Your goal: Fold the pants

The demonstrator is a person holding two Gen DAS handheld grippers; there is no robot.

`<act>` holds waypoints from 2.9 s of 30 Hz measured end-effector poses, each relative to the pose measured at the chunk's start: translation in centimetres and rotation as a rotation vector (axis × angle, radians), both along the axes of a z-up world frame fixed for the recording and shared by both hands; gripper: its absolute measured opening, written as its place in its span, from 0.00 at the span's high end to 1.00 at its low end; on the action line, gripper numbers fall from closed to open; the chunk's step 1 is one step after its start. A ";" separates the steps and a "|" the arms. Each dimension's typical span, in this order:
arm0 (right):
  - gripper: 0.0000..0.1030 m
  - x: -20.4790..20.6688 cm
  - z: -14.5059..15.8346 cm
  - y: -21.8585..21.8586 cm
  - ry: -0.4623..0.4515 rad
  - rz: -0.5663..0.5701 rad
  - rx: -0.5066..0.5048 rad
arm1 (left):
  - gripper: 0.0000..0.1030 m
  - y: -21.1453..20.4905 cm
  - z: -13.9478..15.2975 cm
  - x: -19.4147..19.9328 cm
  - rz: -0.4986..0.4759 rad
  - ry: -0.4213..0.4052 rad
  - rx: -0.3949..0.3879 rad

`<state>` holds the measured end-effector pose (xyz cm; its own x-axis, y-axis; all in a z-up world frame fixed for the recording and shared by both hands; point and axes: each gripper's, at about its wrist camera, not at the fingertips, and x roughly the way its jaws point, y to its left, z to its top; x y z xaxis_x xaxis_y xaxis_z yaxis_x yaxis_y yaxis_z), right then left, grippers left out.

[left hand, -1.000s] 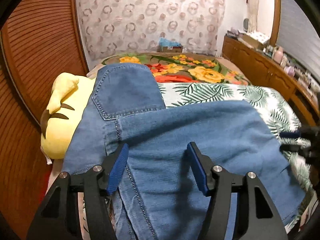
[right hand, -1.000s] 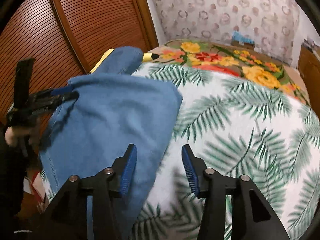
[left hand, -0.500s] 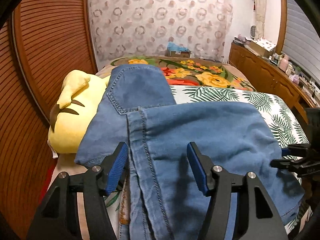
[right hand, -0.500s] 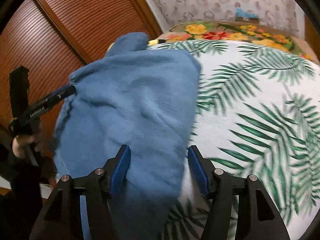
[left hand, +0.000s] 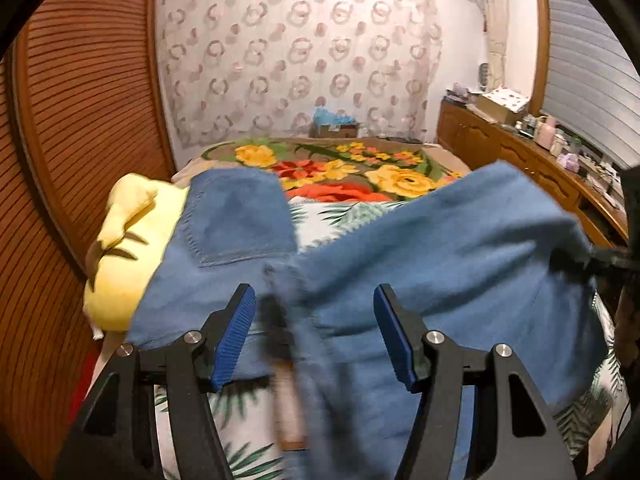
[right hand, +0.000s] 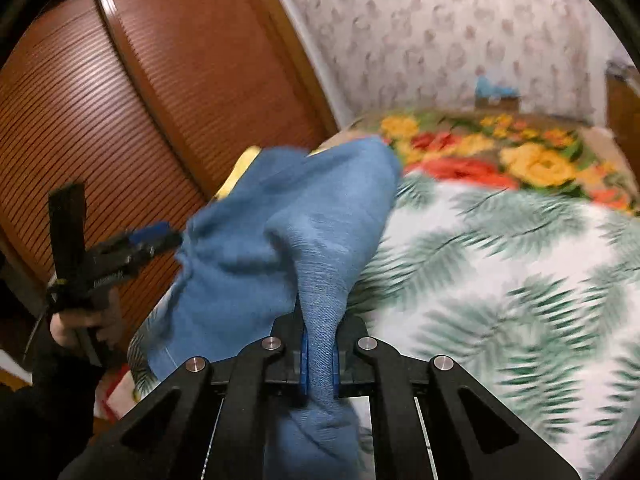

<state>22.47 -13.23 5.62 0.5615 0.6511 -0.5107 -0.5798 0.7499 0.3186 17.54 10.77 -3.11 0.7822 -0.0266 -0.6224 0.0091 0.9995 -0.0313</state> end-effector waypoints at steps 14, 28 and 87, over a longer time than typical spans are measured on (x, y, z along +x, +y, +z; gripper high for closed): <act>0.76 2.8 -4.3 -15.1 0.113 -0.344 -0.229 | 0.39 -12.4 -0.4 2.9 -0.266 0.034 -0.055; 0.41 -2.4 -7.1 -16.5 0.147 -0.347 -0.213 | 0.30 -19.5 -5.4 3.5 -0.374 0.198 -0.029; 0.52 -8.7 -0.5 3.0 -0.053 0.085 -0.203 | 0.30 -3.3 -1.0 -2.5 -0.099 0.021 -0.096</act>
<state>13.74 -10.23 5.11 0.5385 0.5837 -0.6077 -0.6553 0.7435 0.1334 15.00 7.46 -4.11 0.7595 -0.1635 -0.6296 0.1064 0.9861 -0.1278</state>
